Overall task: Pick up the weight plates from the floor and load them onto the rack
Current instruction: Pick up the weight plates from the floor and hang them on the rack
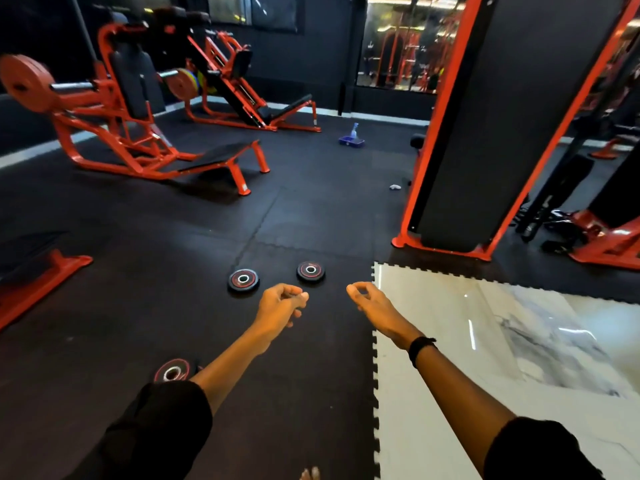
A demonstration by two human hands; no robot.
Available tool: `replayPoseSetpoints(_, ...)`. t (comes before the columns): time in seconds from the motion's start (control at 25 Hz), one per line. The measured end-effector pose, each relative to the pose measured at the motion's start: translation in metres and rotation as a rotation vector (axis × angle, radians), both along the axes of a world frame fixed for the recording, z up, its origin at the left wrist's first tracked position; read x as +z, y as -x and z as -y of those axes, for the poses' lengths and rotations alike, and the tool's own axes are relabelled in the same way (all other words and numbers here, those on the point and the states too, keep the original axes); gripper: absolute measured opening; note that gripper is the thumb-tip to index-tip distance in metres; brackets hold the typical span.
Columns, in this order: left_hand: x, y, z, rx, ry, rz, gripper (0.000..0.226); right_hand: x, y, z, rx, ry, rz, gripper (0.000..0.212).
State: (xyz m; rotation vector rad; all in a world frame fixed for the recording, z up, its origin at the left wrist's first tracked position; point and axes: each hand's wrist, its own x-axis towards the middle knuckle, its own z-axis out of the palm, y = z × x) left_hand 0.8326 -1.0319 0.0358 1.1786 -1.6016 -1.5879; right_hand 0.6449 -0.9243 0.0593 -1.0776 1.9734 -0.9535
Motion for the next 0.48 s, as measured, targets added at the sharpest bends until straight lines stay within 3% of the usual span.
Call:
replayPoseSetpoints(0.28, 0.002, 0.150, 0.148, 0.000, -0.080, -0.004, 0.008, 0.016, 0.153, 0.138, -0.086, -0.040, -0.020, 0.052)
replayPoseSetpoints(0.48, -0.021, 0.219, 0.230, 0.016, -0.093, 0.040, 0.008, -0.017, 0.228, 0.223, -0.116, -0.074, 0.042, 0.053)
